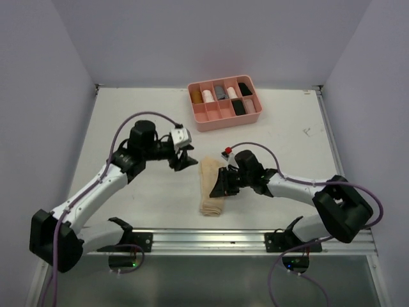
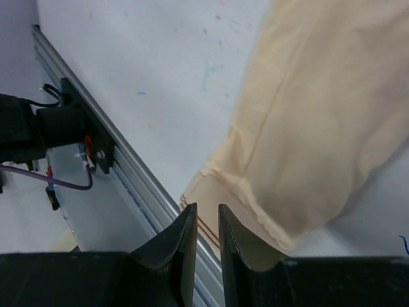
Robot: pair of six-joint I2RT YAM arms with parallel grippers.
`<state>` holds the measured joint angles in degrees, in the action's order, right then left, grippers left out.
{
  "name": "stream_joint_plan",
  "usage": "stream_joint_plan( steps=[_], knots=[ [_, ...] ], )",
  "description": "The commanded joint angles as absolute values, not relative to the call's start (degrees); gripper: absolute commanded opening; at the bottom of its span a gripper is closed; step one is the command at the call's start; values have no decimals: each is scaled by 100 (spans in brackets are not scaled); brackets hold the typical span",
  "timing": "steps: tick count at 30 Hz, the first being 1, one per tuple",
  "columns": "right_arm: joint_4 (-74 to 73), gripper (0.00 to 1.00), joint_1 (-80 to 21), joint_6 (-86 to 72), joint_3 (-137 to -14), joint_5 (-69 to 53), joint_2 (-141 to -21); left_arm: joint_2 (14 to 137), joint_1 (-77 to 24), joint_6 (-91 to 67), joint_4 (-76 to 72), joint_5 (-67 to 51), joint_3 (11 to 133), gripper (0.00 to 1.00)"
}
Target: Roll the underwear
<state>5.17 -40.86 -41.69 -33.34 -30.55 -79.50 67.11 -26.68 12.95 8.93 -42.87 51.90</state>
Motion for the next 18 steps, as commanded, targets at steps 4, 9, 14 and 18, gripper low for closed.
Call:
stream_joint_plan(
  steps=[4, 9, 14, 18],
  knots=[
    [456, 23, -4113, -3841, -3340, -3032, -8612, 5362, -4678, 4158, 2031, -2701, 3622, 58],
    [755, 22, -4113, -3885, -3270, -3050, -9192, 5607, -6002, 3990, 1214, -1722, 3191, 58],
    [1002, 20, -4113, -3964, -3164, -3111, -9536, 6116, -6442, 4280, 774, -1459, 3111, 61],
    [1046, 20, -4122, -3981, -3147, -3129, -9633, 6625, -6644, 4421, 457, -1275, 3129, 63]
  ],
)
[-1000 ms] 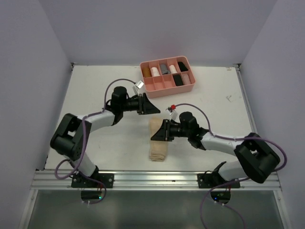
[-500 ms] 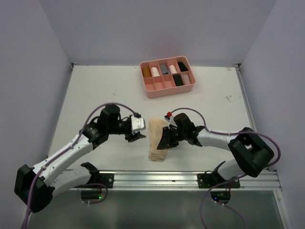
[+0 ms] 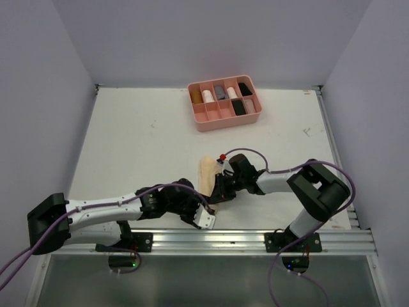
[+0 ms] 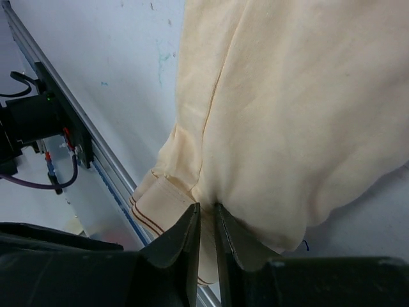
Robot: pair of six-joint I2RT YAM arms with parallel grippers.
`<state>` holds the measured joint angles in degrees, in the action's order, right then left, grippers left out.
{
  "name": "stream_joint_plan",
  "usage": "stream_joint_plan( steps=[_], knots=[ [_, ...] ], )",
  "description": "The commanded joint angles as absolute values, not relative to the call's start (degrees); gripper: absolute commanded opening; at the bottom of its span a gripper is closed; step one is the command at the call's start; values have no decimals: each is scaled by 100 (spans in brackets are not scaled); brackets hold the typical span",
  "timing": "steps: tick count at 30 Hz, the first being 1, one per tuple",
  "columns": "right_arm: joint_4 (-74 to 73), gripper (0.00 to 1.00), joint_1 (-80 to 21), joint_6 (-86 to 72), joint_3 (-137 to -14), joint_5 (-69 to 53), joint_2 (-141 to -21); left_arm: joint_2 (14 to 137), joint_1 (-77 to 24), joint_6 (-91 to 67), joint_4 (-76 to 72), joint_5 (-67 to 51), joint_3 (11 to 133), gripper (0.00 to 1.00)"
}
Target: Roll the underwear
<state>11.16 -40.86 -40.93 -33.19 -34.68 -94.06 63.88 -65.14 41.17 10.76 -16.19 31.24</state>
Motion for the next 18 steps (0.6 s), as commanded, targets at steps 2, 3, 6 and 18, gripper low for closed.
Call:
stream_joint_plan(
  steps=[2, 3, 6, 18],
  knots=[
    [1072, 20, -4122, -3981, -3120, -3138, -9615, 6776, -6697, 4509, 431, -1248, 3120, 63],
    [1064, 20, -4122, -3990, -3111, -3138, -9607, 6863, -6697, 4526, 405, -1231, 3068, 63],
    [1063, 20, -4122, -4034, -3076, -3138, -9545, 6891, -6706, 4605, 413, -1300, 2945, 63],
    [800, 22, -4122, -3955, -3304, -3173, -9246, 7646, -6715, 4746, 343, -1327, 2821, 51]
  ],
)
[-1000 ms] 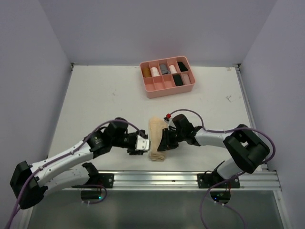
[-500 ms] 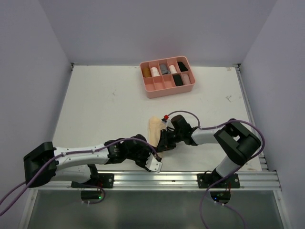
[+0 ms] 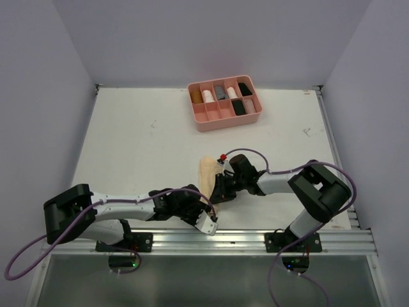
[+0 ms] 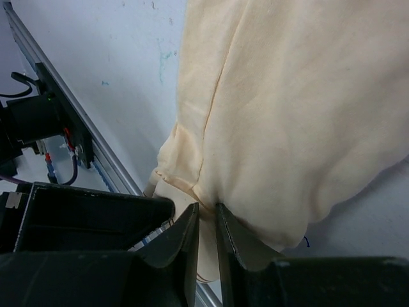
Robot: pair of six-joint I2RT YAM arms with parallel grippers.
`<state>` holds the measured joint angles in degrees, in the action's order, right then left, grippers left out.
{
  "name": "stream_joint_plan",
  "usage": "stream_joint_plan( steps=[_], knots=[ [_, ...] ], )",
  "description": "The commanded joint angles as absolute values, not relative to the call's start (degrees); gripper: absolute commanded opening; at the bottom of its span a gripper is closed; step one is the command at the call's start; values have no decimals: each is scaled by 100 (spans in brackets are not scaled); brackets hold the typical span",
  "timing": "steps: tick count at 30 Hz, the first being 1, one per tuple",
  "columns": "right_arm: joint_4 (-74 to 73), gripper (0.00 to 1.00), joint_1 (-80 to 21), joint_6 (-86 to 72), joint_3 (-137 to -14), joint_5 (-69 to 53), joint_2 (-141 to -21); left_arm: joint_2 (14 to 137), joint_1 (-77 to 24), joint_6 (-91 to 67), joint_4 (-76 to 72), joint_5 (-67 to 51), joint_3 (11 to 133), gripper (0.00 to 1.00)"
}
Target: Roll the underwear
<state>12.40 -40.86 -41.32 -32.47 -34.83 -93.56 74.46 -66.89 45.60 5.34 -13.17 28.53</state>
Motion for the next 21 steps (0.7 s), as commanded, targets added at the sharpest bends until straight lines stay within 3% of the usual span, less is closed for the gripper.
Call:
stream_joint_plan(
  steps=[1, 3, 4, 6, 7, 10, 15, 21],
  knots=[
    [748, 22, -4122, -3955, -3339, -3199, -9255, 7707, -6724, 4798, 369, -1371, 2847, 46],
    [747, 22, -4122, -3973, -3357, -3260, -9264, 7918, -6724, 4825, 518, -1415, 2970, 38],
    [730, 22, -4122, -3981, -3392, -3278, -9255, 7989, -6715, 4834, 579, -1406, 3014, 27],
    [642, 24, -4113, -4016, -3428, -3296, -9081, 8217, -6724, 4860, 948, -1450, 3225, 18],
    [555, 27, -4113, -3982, -3489, -3157, -8957, 8366, -6715, 4860, 1341, -1537, 3400, 10],
    [19, 35, -3999, -3789, -3717, -2919, -8265, 8481, -6715, 4782, 1774, -1687, 3515, 0],
    [-1332, 50, -3613, -3060, -3999, -2384, -7025, 8288, -6601, 4422, 2451, -2380, 3665, 0],
    [-2485, 54, -3630, -2531, -3938, -2206, -5715, 8823, -5558, 4552, 3804, -3742, 4560, 0]
  ],
)
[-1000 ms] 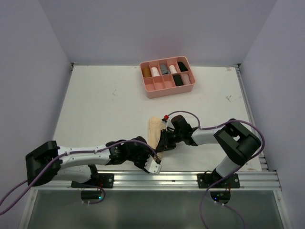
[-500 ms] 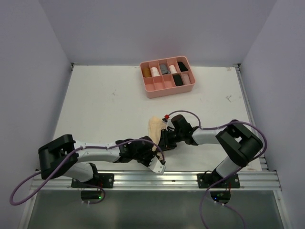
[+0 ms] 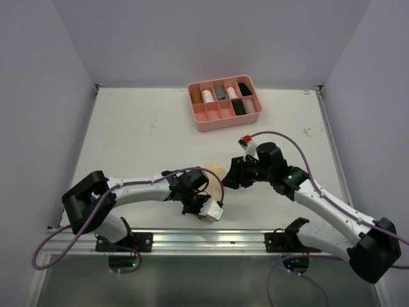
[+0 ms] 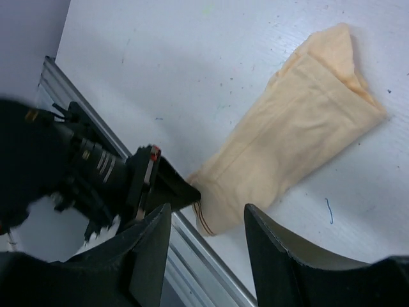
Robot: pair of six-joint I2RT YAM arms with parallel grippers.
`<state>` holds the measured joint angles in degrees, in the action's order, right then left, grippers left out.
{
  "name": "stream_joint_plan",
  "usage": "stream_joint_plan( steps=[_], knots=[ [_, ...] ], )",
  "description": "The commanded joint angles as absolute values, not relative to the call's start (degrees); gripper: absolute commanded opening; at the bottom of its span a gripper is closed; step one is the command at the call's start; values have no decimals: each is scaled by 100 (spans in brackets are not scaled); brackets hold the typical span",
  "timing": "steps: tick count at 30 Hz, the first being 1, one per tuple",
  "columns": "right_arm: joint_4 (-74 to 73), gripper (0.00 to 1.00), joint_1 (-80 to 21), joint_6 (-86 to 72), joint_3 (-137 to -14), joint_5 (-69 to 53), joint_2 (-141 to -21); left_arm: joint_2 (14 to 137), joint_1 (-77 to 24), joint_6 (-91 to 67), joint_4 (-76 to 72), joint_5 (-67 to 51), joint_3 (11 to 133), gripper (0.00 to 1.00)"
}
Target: Roll the underwear
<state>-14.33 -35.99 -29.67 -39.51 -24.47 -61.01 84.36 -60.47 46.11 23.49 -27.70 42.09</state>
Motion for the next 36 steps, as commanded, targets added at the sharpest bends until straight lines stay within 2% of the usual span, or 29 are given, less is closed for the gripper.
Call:
stream_joint_plan(
  steps=[1, 5, 13, 17, 22, 25, 29, 36],
  knots=[
    [-2557, 53, -3630, -2514, -3824, -2215, -5513, 8981, -5415, 4631, 4258, -3944, 4892, 0],
    [-2917, 52, -3647, -2234, -3700, -2197, -4748, 10042, -4896, 4939, 5132, -4752, 5703, 0],
    [-3235, 56, -3972, -2004, -3920, -2285, -4483, 11906, -4123, 4913, 6353, -5563, 7196, 0],
    [-3243, 58, -4611, -1969, -4025, -2014, -4631, 12636, -3894, 4957, 6741, -5686, 7769, 0],
    [-3550, 61, -5896, -1539, -4726, -540, -5570, 13051, -3648, 4799, 6776, -5564, 8147, 0],
    [-3534, 68, -6380, -1056, -5088, -55, -6274, 13244, -3612, 4667, 6741, -5458, 8261, 0],
    [-2973, 76, -6766, -361, -5238, 184, -7090, 13447, -3595, 4562, 6750, -5423, 8367, 0],
    [-2024, 80, -7277, 237, -5142, 579, -7996, 13641, -3542, 4492, 6768, -5326, 8367, 0]
  ],
)
